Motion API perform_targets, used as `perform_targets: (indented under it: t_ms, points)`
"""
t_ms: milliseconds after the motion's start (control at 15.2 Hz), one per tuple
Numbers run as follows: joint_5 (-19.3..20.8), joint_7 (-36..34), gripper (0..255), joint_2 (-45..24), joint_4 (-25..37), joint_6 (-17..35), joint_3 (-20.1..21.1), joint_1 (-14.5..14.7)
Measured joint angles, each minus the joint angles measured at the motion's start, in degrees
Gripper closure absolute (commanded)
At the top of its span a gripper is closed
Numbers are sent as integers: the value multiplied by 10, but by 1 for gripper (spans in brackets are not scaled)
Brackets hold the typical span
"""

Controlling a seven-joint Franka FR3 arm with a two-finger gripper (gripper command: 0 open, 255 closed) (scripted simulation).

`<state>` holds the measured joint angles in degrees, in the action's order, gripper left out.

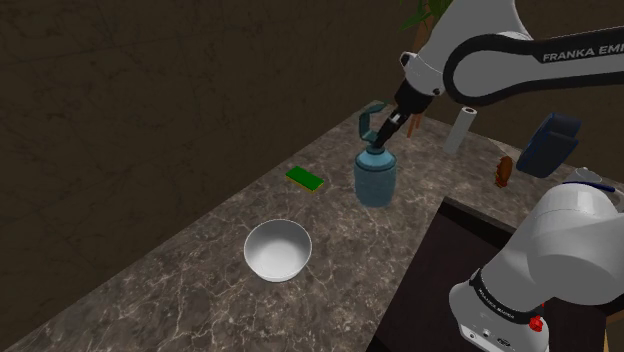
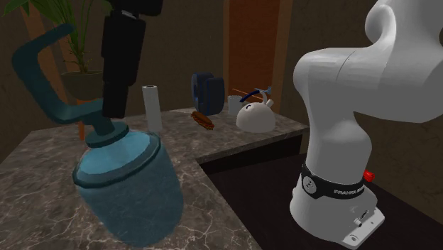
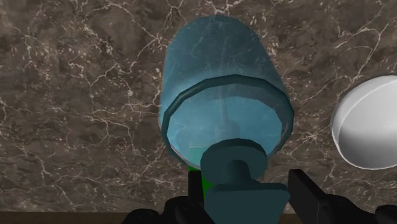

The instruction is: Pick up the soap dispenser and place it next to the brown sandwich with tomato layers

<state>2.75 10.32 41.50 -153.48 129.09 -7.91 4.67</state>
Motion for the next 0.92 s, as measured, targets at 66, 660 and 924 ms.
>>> perform_targets:
  t_ms: [66, 660, 924]
  points:
    - [0, 0, 255, 3, 7, -10, 1, 0]
    - [-3, -4, 255, 14, 70, -84, 7, 2]
    - [-5, -4, 255, 14, 102, -115, 8, 3]
